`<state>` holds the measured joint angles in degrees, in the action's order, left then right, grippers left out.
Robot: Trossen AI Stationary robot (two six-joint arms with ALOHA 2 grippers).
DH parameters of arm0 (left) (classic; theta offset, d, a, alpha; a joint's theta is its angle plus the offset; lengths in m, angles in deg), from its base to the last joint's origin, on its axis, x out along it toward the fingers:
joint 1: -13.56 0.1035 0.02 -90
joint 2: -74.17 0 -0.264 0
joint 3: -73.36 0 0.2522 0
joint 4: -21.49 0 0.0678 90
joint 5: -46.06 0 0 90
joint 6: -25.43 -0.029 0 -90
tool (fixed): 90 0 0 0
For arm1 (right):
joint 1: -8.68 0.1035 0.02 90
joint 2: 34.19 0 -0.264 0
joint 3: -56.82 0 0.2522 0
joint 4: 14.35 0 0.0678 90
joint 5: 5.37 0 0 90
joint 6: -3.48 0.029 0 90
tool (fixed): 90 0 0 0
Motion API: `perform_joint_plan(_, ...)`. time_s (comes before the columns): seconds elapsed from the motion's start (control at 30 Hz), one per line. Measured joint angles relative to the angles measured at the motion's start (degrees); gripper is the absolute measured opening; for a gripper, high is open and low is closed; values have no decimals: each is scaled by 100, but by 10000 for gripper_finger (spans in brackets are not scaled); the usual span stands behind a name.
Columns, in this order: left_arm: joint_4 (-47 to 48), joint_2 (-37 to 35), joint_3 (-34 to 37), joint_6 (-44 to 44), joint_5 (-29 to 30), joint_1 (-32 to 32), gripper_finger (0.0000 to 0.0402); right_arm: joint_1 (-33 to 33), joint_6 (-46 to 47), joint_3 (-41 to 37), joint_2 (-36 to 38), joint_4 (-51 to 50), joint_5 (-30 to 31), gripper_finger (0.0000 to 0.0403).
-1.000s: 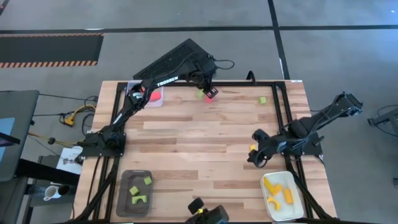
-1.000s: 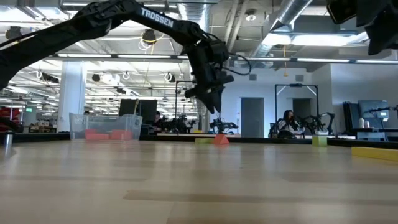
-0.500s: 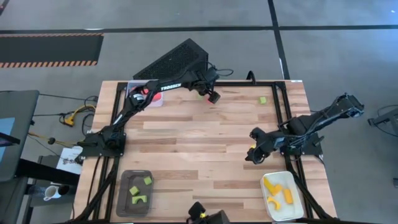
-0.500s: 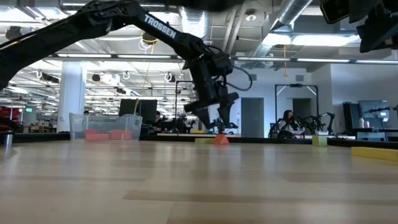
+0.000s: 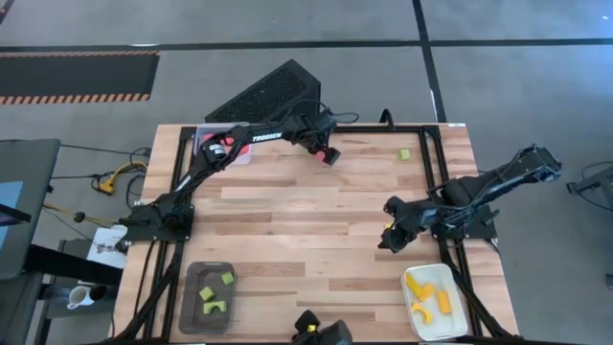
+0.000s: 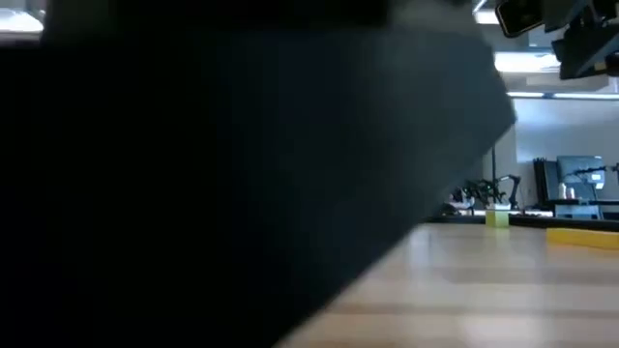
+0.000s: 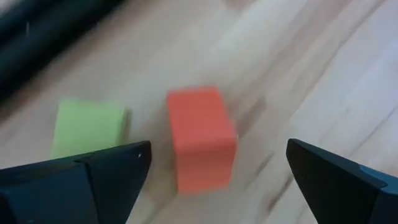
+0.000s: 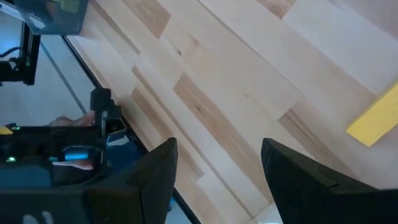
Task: Sort & place blocks by color
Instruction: Put the orange block into the white transparent bin
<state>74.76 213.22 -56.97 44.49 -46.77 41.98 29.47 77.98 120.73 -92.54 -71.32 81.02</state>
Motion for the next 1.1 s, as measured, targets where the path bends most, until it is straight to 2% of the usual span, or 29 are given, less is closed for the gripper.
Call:
perform_joint_plan(0.17,-35,-41,-58,29,2,11,344,-39,-9,0,-1,20,-11,255)
perform_joint_plan(0.57,107,-14,-44,-11,136,91,232,-37,2,0,-2,38,-84,255)
perform_joint_plan(0.97,124,-14,-44,-53,207,114,180,-38,4,0,-2,39,-84,255)
perform_joint_plan(1.1,120,-14,-44,-95,203,120,177,-37,4,0,-2,40,-84,255)
